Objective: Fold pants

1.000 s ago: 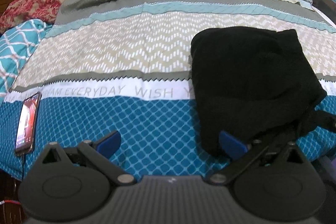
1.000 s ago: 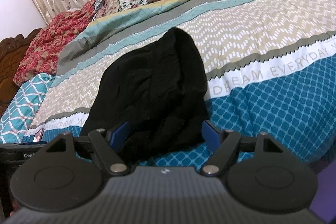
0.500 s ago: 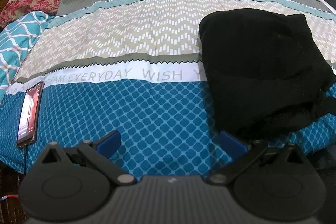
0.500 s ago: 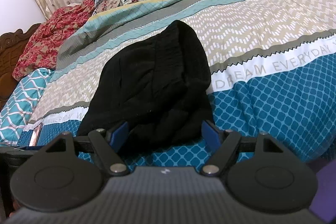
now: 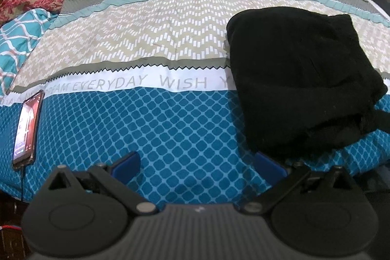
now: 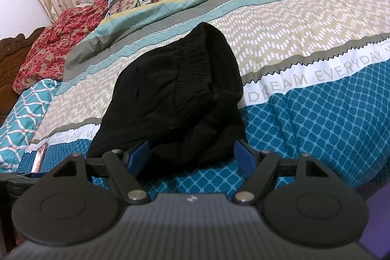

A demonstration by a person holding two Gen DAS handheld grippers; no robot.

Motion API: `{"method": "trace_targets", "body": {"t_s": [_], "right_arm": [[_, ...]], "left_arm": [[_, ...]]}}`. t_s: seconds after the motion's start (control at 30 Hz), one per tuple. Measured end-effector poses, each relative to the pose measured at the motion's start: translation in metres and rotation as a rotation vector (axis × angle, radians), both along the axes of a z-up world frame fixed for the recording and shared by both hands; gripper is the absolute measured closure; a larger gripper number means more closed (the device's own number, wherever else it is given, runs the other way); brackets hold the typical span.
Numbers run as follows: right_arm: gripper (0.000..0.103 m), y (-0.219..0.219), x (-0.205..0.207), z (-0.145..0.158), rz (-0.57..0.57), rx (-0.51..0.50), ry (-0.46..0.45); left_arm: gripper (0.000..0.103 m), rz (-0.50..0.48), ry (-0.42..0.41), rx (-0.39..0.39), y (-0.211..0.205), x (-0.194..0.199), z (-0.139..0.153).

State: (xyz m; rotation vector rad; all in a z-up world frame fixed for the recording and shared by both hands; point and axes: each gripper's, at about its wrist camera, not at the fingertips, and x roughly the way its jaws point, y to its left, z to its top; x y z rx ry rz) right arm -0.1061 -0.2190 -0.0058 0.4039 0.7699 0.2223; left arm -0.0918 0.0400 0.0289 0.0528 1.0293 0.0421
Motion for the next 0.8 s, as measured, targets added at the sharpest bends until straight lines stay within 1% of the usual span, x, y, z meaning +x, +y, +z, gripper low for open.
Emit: {"method": "trace_targets", "body": {"t_s": [0.1, 0.17, 0.23, 0.37, 0.43, 0.53, 0.63, 0.67, 0.73, 0.8], "right_arm": [[0.025, 0.0, -0.001, 0.0, 0.001, 0.001, 0.001], [0.025, -0.001, -0.001, 0.0, 0.002, 0.001, -0.001], [0.025, -0.003, -0.002, 0.001, 0.005, 0.003, -0.006], [0.025, -0.01, -0.005, 0.003, 0.015, 0.016, -0.015], [0.025, -0.019, -0.006, 0.004, 0.011, 0.035, -0.028], [0.025, -0.038, -0.004, 0.008, -0.025, 0.078, -0.068], [0.02, -0.056, 0.002, 0.011, -0.063, 0.122, -0.099], [0.016, -0.061, 0.005, 0.011, -0.068, 0.144, -0.102], [0.015, -0.065, 0.014, 0.006, -0.056, 0.184, -0.083], [0.015, -0.063, 0.028, -0.002, -0.033, 0.203, -0.046]], "left_arm": [[0.0, -0.009, -0.001, -0.019, 0.0, 0.0, 0.001], [0.0, -0.012, -0.002, -0.048, 0.002, 0.0, 0.002], [0.0, -0.016, -0.021, -0.117, 0.008, -0.002, 0.007], [0.0, -0.045, -0.078, -0.287, 0.027, -0.003, 0.022], [0.0, -0.074, -0.083, -0.365, 0.036, 0.002, 0.026], [0.0, -0.089, -0.068, -0.479, 0.047, 0.019, 0.028], [0.0, -0.11, -0.065, -0.541, 0.05, 0.037, 0.027], [0.0, -0.119, -0.059, -0.557, 0.049, 0.043, 0.024], [0.0, -0.135, -0.033, -0.601, 0.048, 0.057, 0.015], [0.0, -0.144, 0.006, -0.653, 0.047, 0.07, 0.002]]}}
